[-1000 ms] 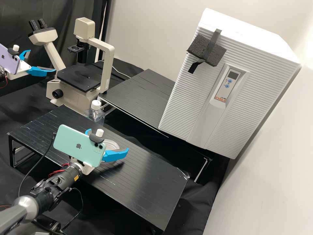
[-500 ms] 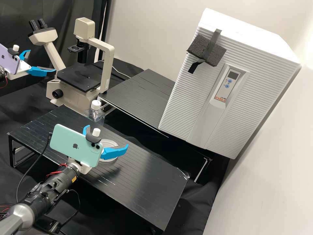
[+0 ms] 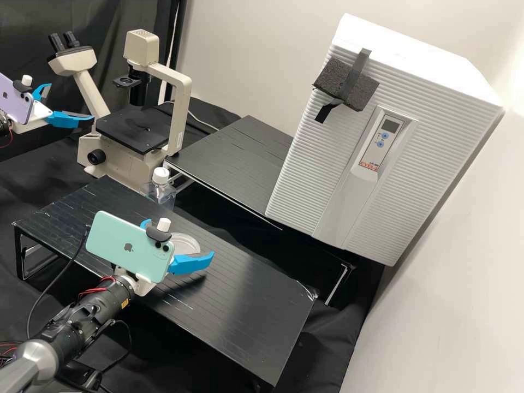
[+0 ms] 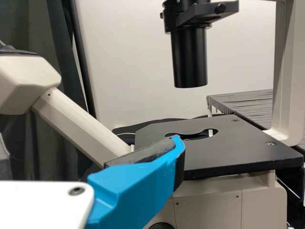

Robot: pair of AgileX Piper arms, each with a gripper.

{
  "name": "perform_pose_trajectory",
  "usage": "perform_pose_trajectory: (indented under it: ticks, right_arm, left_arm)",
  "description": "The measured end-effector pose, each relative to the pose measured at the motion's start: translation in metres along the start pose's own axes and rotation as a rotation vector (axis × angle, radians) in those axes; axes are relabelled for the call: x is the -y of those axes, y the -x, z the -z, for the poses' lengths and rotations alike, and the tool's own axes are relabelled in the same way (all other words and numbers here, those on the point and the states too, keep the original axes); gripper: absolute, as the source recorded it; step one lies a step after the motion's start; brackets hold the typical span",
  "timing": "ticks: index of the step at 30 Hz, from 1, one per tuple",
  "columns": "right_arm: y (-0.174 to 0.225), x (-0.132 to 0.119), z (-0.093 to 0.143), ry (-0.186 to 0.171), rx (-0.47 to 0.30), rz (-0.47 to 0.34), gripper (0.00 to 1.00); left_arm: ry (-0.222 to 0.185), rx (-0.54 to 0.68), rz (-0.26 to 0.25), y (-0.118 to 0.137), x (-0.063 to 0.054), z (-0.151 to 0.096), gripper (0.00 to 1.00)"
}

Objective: Open the petri dish lid.

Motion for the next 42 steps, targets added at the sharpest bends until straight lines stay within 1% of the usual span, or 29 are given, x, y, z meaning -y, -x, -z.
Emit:
perform_pose_trajectory:
  ticks: [4,8,9,12,16,21,22,23,25,26,28,32,33,35,36,37,38,41,42]
  right_arm:
    - [0.001,0.001,-0.001,-0.009,0.008,0.012,1.0]
    - [0.002,0.0,-0.001,-0.008,0.01,0.008,1.0]
    - [0.002,0.0,-0.001,-0.008,0.007,0.007,0.0]
    - [0.002,0.001,0.0,-0.003,0.003,0.014,0.0]
    - [0.002,0.002,0.0,-0.011,0.002,0.021,0.0]
    - [0.002,0.004,0.001,-0.011,0.0,0.038,0.0]
    - [0.002,0.005,0.001,-0.006,0.003,0.045,0.0]
    - [0.002,0.005,0.001,0.0,0.002,0.043,0.0]
    - [0.001,0.005,0.001,-0.006,0.004,0.038,0.0]
    - [0.0,0.005,0.002,0.0,0.003,0.032,0.0]
    - [-0.001,0.005,0.002,-0.003,0.01,0.024,0.0]
    - [-0.004,0.008,0.004,0.012,0.012,0.019,0.0]
    - [-0.004,0.008,0.004,0.004,0.015,0.016,0.0]
    - [-0.005,0.009,0.005,0.006,0.019,-0.001,0.0]
    - [-0.005,0.01,0.005,-0.002,0.025,-0.005,0.0]
    - [-0.006,0.011,0.006,0.0,0.026,-0.011,0.0]
    - [-0.006,0.012,0.007,-0.005,0.03,-0.015,0.0]
    - [-0.008,0.016,0.009,-0.005,0.036,-0.025,0.0]
    - [-0.008,0.017,0.01,0.001,0.04,-0.027,0.0]
  left_arm:
    - [0.0,0.0,0.0,0.0,0.0,0.0,1.0]
    - [0.0,0.0,0.0,0.0,0.0,0.0,1.0]
    - [0.0,0.0,0.0,0.0,0.0,0.0,1.0]
    - [0.0,0.0,0.0,0.0,0.0,0.0,1.0]
    - [0.0,0.0,0.0,0.0,0.0,0.0,1.0]
    - [0.0,0.0,0.0,0.0,0.0,0.0,1.0]
    - [0.0,0.0,0.0,0.0,0.0,0.0,1.0]
    - [0.0,0.0,0.0,0.0,0.0,0.0,1.0]
    - [0.0,0.0,0.0,0.0,0.0,0.0,1.0]
    - [0.0,0.0,0.0,0.0,0.0,0.0,1.0]
    - [0.0,0.0,0.0,0.0,0.0,0.0,1.0]
    - [0.0,0.0,0.0,0.0,0.0,0.0,1.0]
    - [0.0,0.0,0.0,0.0,0.0,0.0,1.0]
    - [0.0,0.0,0.0,0.0,0.0,0.0,1.0]
    - [0.0,0.0,0.0,0.0,0.0,0.0,1.0]
    - [0.0,0.0,0.0,0.0,0.0,0.0,1.0]
    - [0.0,0.0,0.0,0.0,0.0,0.0,1.0]
    - [0.0,0.0,0.0,0.0,0.0,0.0,1.0]
    - [0.0,0.0,0.0,0.0,0.0,0.0,1.0]
